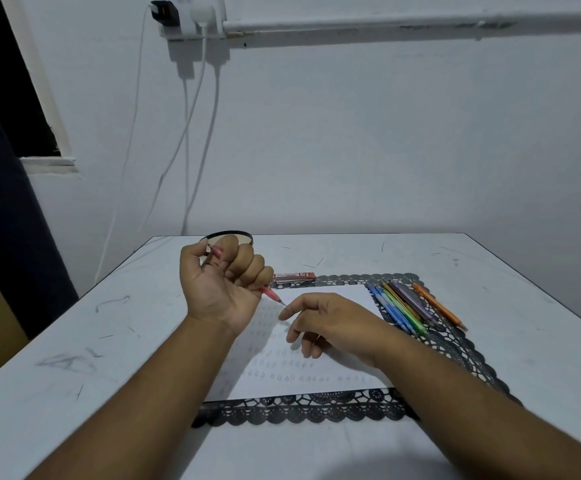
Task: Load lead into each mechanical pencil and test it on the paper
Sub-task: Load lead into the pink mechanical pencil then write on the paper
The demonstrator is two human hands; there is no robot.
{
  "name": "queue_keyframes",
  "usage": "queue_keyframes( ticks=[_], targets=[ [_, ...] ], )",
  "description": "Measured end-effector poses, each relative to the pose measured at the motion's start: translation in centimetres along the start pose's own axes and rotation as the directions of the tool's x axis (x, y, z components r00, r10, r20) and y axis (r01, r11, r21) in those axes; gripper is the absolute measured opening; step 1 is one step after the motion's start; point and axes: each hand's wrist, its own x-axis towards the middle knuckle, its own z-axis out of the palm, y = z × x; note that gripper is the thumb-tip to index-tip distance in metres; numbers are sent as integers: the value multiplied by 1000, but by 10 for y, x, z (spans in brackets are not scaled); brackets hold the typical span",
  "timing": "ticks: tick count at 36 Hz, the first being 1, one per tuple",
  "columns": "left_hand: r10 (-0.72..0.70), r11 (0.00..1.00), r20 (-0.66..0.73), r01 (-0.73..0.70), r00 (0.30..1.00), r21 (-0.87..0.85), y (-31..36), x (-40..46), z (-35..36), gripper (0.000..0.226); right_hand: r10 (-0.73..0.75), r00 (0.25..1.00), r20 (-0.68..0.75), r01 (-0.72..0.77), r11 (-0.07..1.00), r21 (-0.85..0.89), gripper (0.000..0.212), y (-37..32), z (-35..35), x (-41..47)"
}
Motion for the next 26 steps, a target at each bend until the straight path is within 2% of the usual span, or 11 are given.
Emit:
queue_keyframes(
  ticks=[6,8,11,13,15,18,19,24,26],
  targets=[
    [-16,999,38,14,999,39,0,1,-2,34,-10,1000,-17,10,1000,13,22,-2,-1,-2],
    [-14,996,36,10,999,92,-2,2,-5,38,-36,997,-61,35,999,-10,26,-2,-1,-2],
    [-2,968,44,-9,999,250,-7,3,0,36,-161,974,-162,130,974,-184,33,-3,-3,-2],
    [16,941,51,-32,999,338,-14,1,7,35,-242,954,-176,206,958,-197,38,-6,-3,-3],
    [61,873,81,-92,995,479,-23,-2,12,40,-299,935,-190,276,951,-141,46,-11,0,-5],
    [86,694,135,-157,987,703,-36,-15,20,44,-360,900,-243,360,932,-48,58,-14,5,-6],
    [85,655,151,-169,985,736,-39,-19,23,43,-376,890,-258,380,924,-38,58,-14,7,-6],
    [85,614,196,-207,977,762,-53,-23,22,35,-435,853,-288,440,897,-52,50,-9,14,-4],
    [106,561,224,-244,969,791,-57,-21,18,36,-446,839,-311,458,888,-37,50,-7,15,-3]
  ],
)
